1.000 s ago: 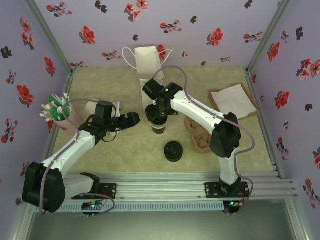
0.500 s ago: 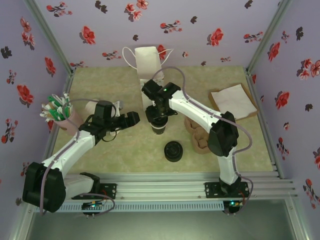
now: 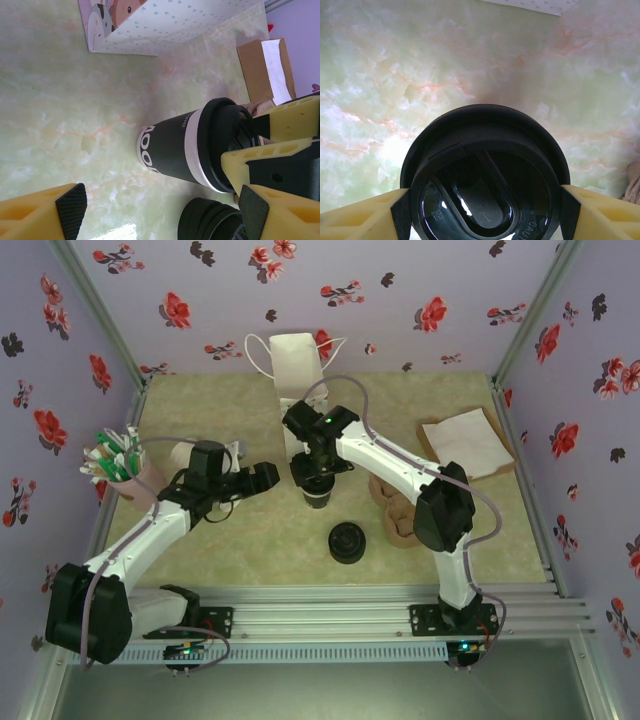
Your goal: Pack the takeout coffee
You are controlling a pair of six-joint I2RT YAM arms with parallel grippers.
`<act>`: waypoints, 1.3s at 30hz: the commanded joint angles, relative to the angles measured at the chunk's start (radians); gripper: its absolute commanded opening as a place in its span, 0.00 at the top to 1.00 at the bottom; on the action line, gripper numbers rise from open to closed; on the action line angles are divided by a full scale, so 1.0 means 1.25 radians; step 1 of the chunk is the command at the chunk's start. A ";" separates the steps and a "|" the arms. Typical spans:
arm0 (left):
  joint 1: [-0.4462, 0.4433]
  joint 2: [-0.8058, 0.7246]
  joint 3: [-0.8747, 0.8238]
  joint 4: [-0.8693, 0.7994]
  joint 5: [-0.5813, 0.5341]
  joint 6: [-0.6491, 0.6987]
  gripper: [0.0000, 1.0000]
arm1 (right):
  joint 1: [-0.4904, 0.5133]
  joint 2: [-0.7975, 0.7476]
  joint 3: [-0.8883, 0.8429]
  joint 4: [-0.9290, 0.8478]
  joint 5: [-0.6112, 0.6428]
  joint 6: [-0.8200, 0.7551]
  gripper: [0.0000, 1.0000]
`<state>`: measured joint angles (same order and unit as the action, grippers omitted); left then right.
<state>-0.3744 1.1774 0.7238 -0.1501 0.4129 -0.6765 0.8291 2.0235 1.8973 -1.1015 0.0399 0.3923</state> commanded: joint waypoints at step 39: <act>0.013 0.011 0.003 0.010 0.014 0.017 0.18 | 0.022 0.040 -0.040 -0.020 0.029 0.002 0.26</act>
<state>-0.3672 1.1793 0.7238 -0.1432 0.4194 -0.6765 0.8471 2.0293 1.8893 -1.0973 0.0536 0.3931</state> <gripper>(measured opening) 0.823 0.740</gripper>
